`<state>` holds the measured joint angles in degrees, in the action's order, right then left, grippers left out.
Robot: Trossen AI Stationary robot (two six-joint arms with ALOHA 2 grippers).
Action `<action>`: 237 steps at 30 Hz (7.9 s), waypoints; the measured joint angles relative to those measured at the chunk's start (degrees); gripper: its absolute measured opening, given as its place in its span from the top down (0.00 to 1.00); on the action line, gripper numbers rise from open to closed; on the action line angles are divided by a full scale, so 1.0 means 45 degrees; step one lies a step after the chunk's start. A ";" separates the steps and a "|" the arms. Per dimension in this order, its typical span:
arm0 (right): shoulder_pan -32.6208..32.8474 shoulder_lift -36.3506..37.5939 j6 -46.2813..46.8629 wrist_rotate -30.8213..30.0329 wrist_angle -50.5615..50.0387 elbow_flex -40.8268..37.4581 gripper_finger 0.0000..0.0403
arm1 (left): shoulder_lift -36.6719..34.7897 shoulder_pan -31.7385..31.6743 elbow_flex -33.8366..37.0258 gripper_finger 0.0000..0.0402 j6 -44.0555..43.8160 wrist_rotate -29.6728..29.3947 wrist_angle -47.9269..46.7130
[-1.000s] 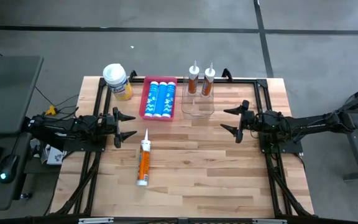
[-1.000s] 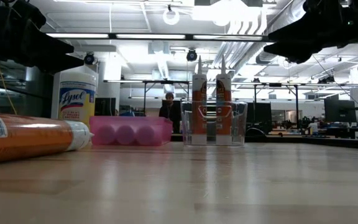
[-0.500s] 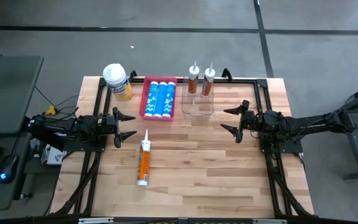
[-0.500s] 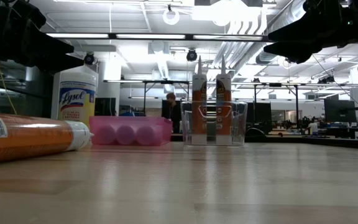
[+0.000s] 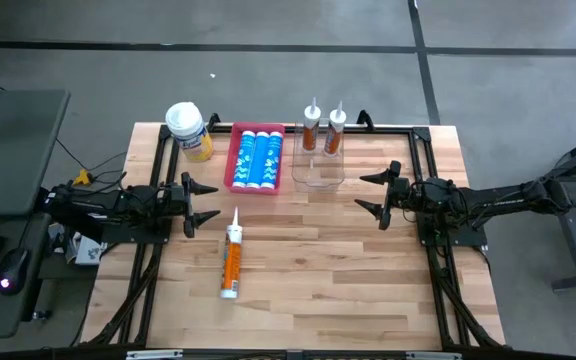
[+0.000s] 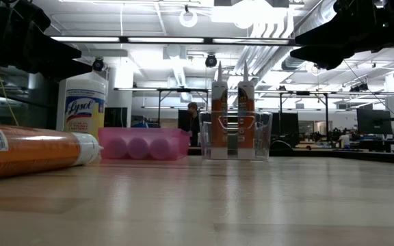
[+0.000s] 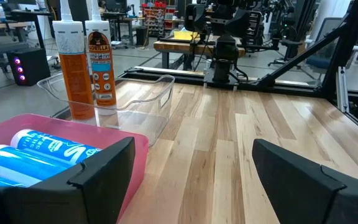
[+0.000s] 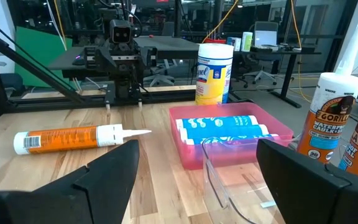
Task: Sort silicone sealant tubes
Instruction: Put the orange silicone sealant into the transparent bin
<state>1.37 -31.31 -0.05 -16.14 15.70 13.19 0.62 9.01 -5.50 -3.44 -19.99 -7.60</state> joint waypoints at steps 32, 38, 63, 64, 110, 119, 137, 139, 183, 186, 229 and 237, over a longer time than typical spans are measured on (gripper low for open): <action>0.0005 0.0000 0.0005 -0.0005 0.0000 0.0000 0.20 | -0.0005 0.0001 0.0000 0.21 -0.3460 0.4429 0.0784; 0.0005 0.0000 0.0005 -0.0005 0.0000 0.0000 0.20 | -0.0005 0.0001 0.0000 0.21 -0.4746 0.4408 0.0773; 0.0005 0.0000 0.0009 -0.0005 -0.0002 0.0000 0.20 | 0.0107 0.0001 -0.0203 0.21 -0.7165 0.2258 0.0762; 0.0005 0.0000 0.0009 -0.0003 -0.0005 0.0000 0.20 | 0.0193 0.0001 -0.0307 0.21 -0.7034 0.1977 0.0696; 0.0005 -0.0005 0.0009 0.0000 -0.0005 0.0000 0.20 | 1.2654 -0.1174 -1.2386 0.21 -1.6047 0.1037 -1.2751; 0.0005 -0.0005 0.0008 -0.0004 0.0000 0.0000 0.20 | 1.5008 -0.1118 -1.2376 0.21 -1.6670 0.4235 -1.2337; 0.0005 -0.0030 0.0005 0.0000 -0.0084 0.0005 0.20 | 1.7265 -0.0217 -1.2349 0.19 -1.6498 0.5172 -1.0849; 0.0005 -0.0042 0.0006 0.0000 -0.0081 0.0005 0.20 | 1.7254 -0.0217 -1.2371 0.16 -1.6280 0.5226 -1.0739; 0.0005 -0.0049 0.0009 -0.0005 -0.0097 0.0005 0.20 | 1.8401 0.1497 -1.2371 0.03 -2.1041 0.5748 -0.7807; 0.0003 -0.0047 0.0005 0.0000 -0.0097 0.0005 0.20 | 1.9004 0.1502 -1.2362 0.03 -2.1304 0.6111 -0.8125; 0.0002 -0.0049 0.0006 0.0000 -0.0301 0.0005 0.20 | 2.1446 0.1502 -1.2364 0.03 -2.1072 0.6545 -0.9207; 0.0001 -0.0047 0.0005 0.0000 -0.0299 0.0005 0.20 | 2.2202 0.1502 -1.2361 0.03 -2.0528 0.6688 -0.8495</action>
<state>1.37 -31.52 -0.03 -16.14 14.36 13.21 100.53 15.77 -61.12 -95.82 10.11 -45.82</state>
